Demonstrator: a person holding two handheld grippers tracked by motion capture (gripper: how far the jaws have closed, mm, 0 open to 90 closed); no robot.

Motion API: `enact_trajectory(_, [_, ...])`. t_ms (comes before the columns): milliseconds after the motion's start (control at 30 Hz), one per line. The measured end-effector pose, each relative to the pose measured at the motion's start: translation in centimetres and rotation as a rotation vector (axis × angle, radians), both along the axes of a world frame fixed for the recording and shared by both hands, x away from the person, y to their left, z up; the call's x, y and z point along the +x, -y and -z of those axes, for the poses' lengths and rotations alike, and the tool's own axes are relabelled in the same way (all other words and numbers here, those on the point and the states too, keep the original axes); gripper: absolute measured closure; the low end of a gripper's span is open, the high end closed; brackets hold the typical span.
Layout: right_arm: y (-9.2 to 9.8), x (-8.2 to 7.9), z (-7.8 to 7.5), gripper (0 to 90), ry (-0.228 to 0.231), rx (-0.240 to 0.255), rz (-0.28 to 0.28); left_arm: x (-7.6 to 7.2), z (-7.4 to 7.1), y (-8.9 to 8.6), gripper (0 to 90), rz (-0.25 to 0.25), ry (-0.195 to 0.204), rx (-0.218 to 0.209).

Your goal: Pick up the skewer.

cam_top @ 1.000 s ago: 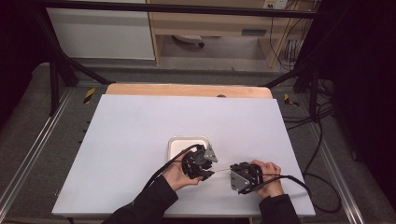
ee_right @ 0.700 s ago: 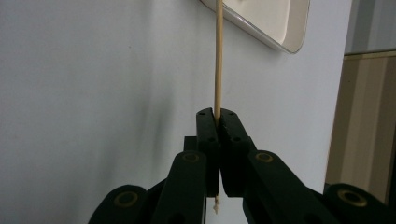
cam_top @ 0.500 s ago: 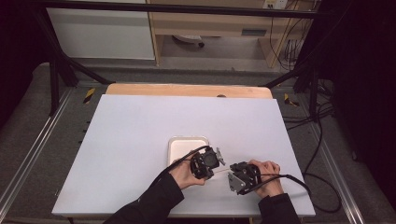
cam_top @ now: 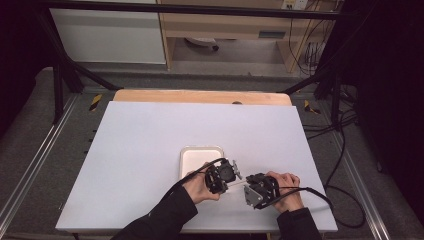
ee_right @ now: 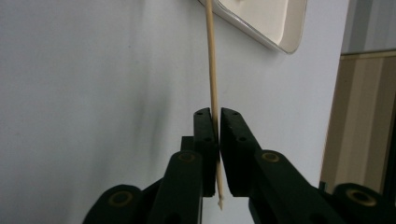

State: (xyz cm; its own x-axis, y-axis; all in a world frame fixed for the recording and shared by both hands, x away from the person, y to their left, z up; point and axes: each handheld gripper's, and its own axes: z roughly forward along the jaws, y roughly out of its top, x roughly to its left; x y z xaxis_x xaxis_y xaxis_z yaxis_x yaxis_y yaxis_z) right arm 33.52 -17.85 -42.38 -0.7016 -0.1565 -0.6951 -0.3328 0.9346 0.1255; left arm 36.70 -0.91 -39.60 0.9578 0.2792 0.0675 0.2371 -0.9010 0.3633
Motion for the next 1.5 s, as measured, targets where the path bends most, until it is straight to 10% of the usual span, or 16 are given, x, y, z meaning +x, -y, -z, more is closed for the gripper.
enact_trajectory(700, [3.8, 1.4, -0.4, 38.5, -0.277, 0.486, 0.378, 0.2, -0.3, -5.8, 88.5, -0.09, 0.045, -0.066])
enact_trajectory(967, [4.4, 1.7, 0.4, 29.5, -0.346, 0.581, 0.521, -0.2, 0.2, -8.2, 88.5, -0.143, 0.063, -0.127])
enact_trajectory(1500, [3.9, 2.2, 0.3, 10.2, -0.47, 0.787, 0.626, -1.6, 0.7, -13.2, 88.5, -0.31, 0.126, -0.318])
